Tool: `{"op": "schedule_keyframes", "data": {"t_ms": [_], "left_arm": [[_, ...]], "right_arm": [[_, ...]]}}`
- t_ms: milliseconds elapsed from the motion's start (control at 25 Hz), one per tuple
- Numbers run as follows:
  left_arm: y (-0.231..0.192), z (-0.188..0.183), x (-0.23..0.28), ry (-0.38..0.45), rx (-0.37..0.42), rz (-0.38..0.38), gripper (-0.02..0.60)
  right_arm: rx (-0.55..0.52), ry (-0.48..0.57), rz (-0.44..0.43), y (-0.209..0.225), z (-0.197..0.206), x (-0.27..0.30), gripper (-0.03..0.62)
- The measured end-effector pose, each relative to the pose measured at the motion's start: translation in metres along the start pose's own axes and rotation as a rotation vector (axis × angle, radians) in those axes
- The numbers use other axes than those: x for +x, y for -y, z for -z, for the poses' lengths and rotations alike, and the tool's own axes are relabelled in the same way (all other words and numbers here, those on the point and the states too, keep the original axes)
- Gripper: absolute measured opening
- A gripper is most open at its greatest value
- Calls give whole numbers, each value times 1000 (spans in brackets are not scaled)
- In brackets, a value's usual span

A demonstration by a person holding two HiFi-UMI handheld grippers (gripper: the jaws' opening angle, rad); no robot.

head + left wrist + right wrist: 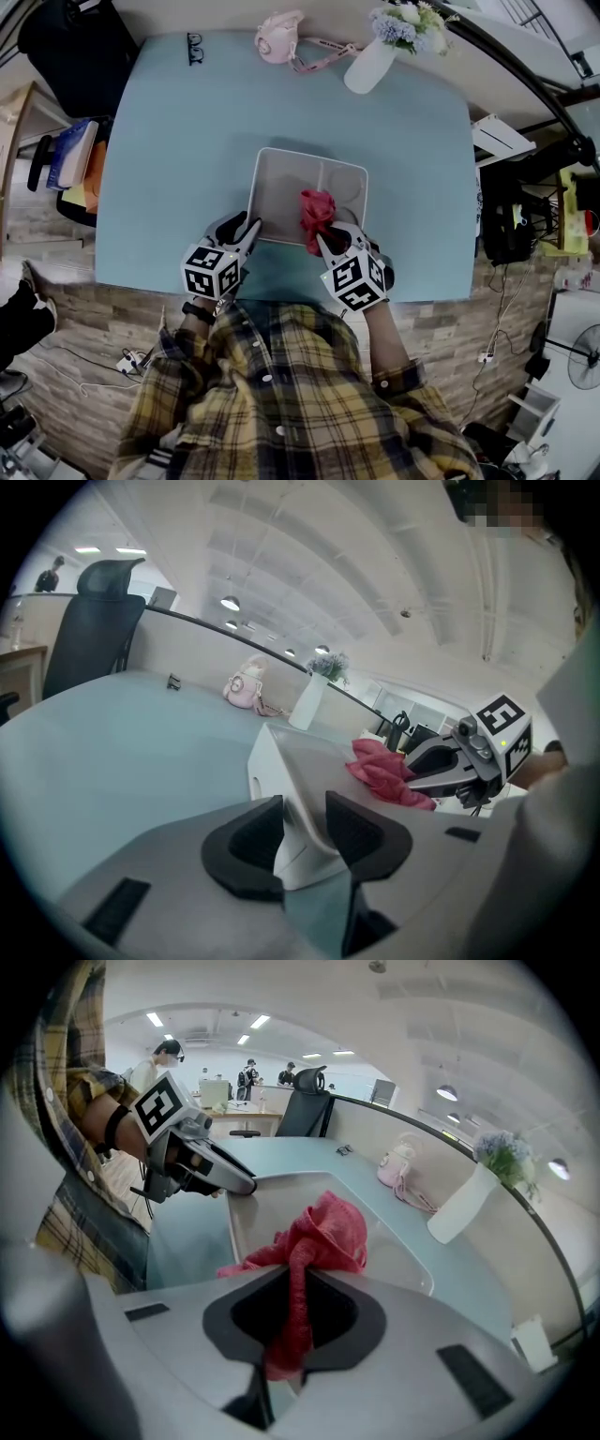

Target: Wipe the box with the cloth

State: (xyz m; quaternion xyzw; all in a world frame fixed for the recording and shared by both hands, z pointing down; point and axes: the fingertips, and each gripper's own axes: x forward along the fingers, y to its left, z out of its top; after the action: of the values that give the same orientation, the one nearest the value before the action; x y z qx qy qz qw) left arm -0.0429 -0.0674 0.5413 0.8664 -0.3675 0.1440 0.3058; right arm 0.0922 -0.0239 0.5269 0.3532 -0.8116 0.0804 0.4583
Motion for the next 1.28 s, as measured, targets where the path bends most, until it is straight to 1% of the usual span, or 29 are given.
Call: {"op": "schedule_keyframes", "data": {"t_ms": [200,400,480,640,800,1040,1120,1280], "left_arm": [[0,1,-1,-2,4,2,140],[0,0,0,-5,9,3,140],[0,0,0,-6,13,1,140],[0,0,1,-9,21,2,138],[0,0,1,-11,32,-3,138],[0,0,2,-11,30,-19,138],[1,0,1,-10,44,-28,138],[2,-2,1,-7,106,-48,138]], "right_arm": [[35,-57,33,16,26,-7,46],[67,-98,88,32,50,-20,46],[86,-94,103,36,54,-25,46],[65,-135,136,41,65,-34,46],[108,-134,153,45,75,-41,46],[156,-190,208,57,96,-52,46],[175,-203,225,60,103,-57,46],[213,-193,259,66,109,-66,46]]}}
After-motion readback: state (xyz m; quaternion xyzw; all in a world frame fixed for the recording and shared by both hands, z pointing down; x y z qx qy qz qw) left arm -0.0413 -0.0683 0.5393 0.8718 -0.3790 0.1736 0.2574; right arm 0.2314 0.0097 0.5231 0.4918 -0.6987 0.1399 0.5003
